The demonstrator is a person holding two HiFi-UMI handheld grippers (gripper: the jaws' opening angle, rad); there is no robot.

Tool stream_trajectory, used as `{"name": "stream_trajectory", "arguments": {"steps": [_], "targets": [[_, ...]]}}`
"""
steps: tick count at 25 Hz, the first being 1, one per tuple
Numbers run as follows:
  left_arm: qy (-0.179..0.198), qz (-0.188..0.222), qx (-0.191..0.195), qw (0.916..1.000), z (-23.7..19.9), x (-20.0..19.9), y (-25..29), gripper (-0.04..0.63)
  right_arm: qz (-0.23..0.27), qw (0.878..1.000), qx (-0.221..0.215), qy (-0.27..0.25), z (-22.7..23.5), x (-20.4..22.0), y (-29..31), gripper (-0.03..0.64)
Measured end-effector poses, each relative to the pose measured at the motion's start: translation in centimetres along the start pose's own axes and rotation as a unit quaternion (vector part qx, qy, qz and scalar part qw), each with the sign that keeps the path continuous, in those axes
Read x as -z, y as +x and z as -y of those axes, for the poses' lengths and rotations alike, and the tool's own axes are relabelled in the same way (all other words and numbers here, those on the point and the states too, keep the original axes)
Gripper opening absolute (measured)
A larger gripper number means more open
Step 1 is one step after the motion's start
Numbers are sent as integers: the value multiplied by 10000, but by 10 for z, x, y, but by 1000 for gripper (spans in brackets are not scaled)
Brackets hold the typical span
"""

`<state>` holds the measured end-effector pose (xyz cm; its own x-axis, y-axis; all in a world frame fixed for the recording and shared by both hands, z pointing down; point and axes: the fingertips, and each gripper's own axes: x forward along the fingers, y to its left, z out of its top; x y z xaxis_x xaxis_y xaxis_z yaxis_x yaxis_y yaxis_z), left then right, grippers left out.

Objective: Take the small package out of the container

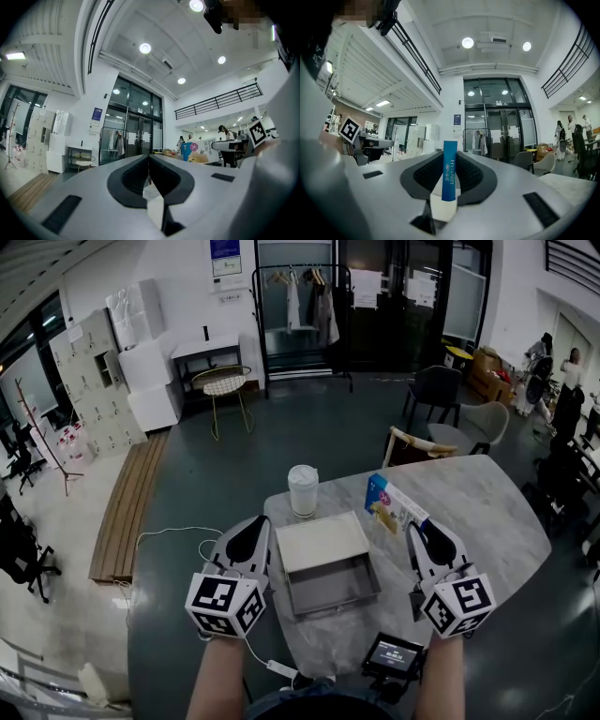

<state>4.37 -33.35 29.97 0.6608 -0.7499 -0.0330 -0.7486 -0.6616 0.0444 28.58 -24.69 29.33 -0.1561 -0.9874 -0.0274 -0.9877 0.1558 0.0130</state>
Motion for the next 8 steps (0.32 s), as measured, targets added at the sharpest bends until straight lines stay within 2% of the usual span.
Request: {"name": "stream_trajectory", "arguments": {"steps": [8], "targets": [[31, -21, 42, 10000, 11, 3, 2, 14, -34, 10000, -39, -53, 6, 2, -5, 97]]}}
